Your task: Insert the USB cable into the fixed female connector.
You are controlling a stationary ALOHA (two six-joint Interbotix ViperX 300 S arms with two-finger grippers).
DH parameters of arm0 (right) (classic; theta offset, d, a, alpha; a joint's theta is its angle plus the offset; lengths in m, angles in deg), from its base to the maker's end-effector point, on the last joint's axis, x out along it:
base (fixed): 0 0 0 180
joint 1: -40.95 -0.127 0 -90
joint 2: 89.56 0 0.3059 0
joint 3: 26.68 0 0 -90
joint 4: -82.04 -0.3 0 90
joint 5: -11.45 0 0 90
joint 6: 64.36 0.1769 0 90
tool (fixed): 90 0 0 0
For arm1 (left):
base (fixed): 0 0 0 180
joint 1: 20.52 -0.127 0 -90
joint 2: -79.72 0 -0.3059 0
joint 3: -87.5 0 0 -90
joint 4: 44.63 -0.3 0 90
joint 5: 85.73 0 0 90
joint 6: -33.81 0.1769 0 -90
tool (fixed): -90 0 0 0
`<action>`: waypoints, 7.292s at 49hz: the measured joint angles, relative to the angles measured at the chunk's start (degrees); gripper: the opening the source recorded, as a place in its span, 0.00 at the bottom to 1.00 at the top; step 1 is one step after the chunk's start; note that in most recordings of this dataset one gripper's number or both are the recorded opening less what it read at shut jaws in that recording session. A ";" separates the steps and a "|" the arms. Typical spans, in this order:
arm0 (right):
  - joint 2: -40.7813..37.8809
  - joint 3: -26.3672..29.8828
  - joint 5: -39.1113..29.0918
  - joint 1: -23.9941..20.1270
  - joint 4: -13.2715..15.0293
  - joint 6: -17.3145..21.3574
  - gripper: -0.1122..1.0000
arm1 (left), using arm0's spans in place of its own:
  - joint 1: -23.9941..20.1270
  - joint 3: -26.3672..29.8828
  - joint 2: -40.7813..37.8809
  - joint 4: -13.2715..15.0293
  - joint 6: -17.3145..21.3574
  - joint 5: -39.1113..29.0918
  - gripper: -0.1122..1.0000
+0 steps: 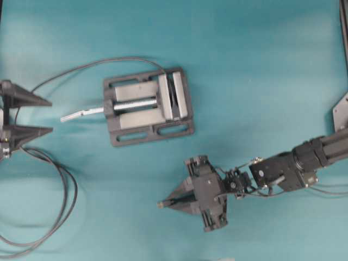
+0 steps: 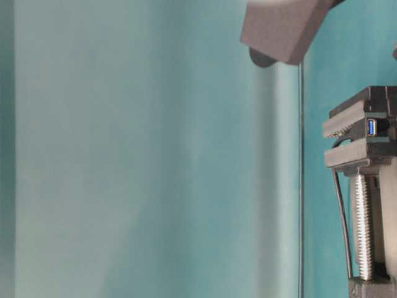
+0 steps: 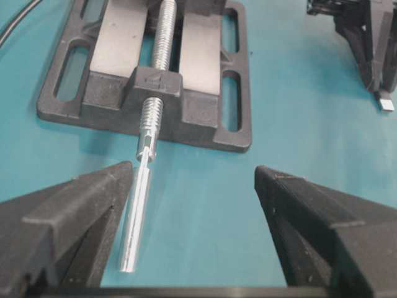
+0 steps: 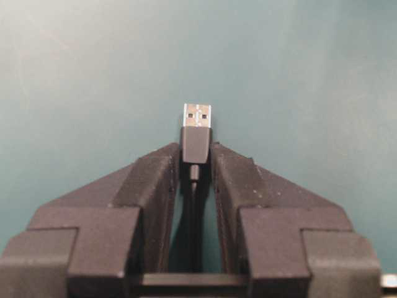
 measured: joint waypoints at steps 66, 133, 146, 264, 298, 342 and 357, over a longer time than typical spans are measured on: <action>-1.23 4.04 23.55 -8.88 -76.73 -42.28 0.28 | -0.09 0.00 0.09 0.00 0.00 -0.09 0.98; -14.15 27.69 57.92 -12.48 -108.81 -47.72 0.28 | -0.18 0.00 0.00 0.00 0.00 -0.18 0.98; -14.24 28.83 60.38 -11.78 -108.98 -47.81 0.28 | -0.09 0.00 0.09 0.00 0.00 -0.09 0.98; -15.03 34.45 61.61 -6.86 -112.41 -49.66 0.28 | -0.09 0.00 0.09 0.00 0.00 -0.18 0.98; -15.03 34.45 62.58 -6.42 -112.50 -49.66 0.28 | -0.18 0.00 0.09 0.00 0.00 -0.09 0.98; -13.80 34.80 60.64 -4.57 -112.59 -53.70 0.28 | -0.18 0.00 0.09 0.00 -0.09 -0.09 0.98; -13.80 34.80 60.64 -3.87 -112.59 -54.67 0.28 | -0.18 0.00 0.09 0.00 0.00 -0.09 0.98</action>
